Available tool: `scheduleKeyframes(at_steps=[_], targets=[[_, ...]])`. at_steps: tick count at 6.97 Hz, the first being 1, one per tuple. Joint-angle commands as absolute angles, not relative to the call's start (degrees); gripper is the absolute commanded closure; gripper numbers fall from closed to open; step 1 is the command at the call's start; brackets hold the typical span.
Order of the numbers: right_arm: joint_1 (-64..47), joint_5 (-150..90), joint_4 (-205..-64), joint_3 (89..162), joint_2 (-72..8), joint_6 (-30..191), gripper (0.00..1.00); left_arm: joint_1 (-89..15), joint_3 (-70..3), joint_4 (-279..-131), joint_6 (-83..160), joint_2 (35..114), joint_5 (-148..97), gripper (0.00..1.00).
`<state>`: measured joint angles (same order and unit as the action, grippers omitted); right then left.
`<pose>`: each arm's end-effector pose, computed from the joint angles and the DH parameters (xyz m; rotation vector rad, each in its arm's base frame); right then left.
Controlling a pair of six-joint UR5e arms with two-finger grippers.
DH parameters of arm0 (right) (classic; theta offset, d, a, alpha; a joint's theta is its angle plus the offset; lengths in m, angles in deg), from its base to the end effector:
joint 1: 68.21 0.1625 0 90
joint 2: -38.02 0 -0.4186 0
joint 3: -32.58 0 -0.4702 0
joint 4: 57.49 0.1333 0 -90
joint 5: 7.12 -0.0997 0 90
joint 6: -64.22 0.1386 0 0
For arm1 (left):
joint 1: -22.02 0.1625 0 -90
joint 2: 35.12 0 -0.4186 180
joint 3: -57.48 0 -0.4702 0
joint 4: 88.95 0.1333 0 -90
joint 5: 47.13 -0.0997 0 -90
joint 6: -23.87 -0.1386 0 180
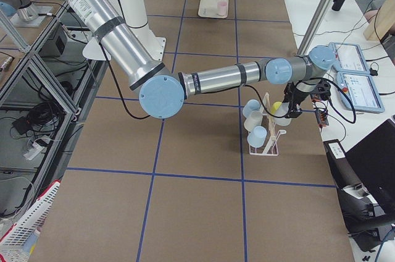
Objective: Transfer IKEA cup to right arm and place on rack
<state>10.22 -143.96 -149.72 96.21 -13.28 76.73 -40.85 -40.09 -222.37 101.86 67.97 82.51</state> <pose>-0.1361 -0.8253 0.4646 -0.0074 -0.8320 -0.0566 0.2676 -0.6206 0.3613 0.1615 1.2260 -0.3864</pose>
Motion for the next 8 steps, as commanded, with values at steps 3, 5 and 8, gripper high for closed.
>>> scheduleKeyframes(at_steps=[3,5,8], targets=[[10.01,-143.79,-149.68,96.04,-13.22,76.62,0.92,-40.82,-40.69,-222.28,102.35,67.71,82.51,0.0],[9.23,-143.7,-149.6,95.08,-13.22,76.79,0.91,-40.82,-40.69,-222.37,102.35,67.71,82.42,0.0],[8.87,-143.61,-149.6,94.99,-13.13,77.32,0.28,-40.82,-40.61,-222.28,102.35,67.8,82.42,0.0]])
